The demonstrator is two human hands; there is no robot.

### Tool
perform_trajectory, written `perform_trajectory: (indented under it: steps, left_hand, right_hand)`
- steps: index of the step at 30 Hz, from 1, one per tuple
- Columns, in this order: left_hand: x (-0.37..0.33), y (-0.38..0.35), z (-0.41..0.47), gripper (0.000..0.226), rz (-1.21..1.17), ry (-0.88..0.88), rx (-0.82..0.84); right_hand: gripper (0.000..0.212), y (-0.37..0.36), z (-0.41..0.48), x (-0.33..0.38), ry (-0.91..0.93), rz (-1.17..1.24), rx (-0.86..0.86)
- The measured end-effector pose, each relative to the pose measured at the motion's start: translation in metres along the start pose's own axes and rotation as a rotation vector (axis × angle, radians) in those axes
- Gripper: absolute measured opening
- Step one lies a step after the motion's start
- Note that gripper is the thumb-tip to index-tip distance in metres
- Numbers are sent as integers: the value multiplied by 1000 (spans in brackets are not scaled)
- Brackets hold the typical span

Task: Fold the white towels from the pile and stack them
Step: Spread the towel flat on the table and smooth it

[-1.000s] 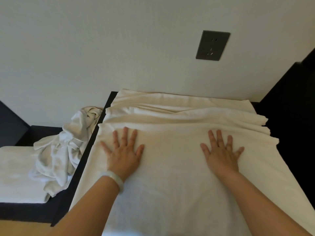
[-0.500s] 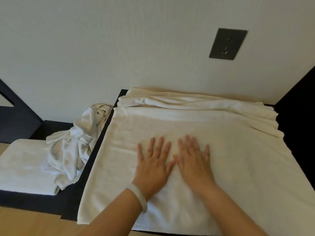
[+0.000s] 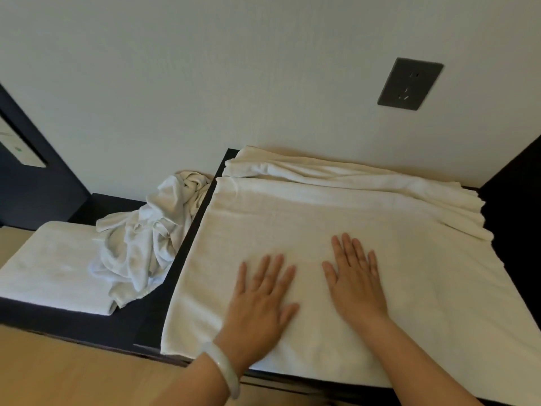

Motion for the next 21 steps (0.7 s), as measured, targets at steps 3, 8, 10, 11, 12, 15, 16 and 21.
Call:
perform_trajectory:
  steps: [3, 8, 10, 11, 12, 15, 16, 21]
  left_hand:
    - [41, -7, -19, 63, -43, 152, 19]
    - [121, 7, -41, 62, -235, 525, -1]
    - [109, 16, -38, 63, -186, 575, -34]
    - [92, 21, -33, 62, -117, 522, -88]
    - [71, 23, -28, 61, -90, 429, -121]
    - [23, 3, -19, 61, -49, 156, -75]
    - [21, -4, -19, 61, -46, 151, -36]
    - [32, -12, -20, 60, -56, 178, -33]
  right_hand:
    - [63, -1, 0, -1, 2, 2, 17]
    - [62, 2, -1, 3, -24, -12, 42]
    - [61, 5, -4, 13, -70, 23, 69]
    - [62, 6, -8, 22, -76, 40, 59]
    - [62, 5, -13, 35, -49, 39, 30]
    - [61, -11, -38, 83, 155, 4, -26]
    - [60, -18, -44, 92, 204, -8, -11]
    - [60, -17, -46, 35, 134, -17, -23]
Point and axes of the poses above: each hand's wrist, its own z-axis towards the middle knuckle, its own y-axis out of the back of the hand, x = y × z, the point moved 3 cm from there along z, towards the middle knuckle, and after that the axes turned 11 degrees about x, right-handed, at the moved point
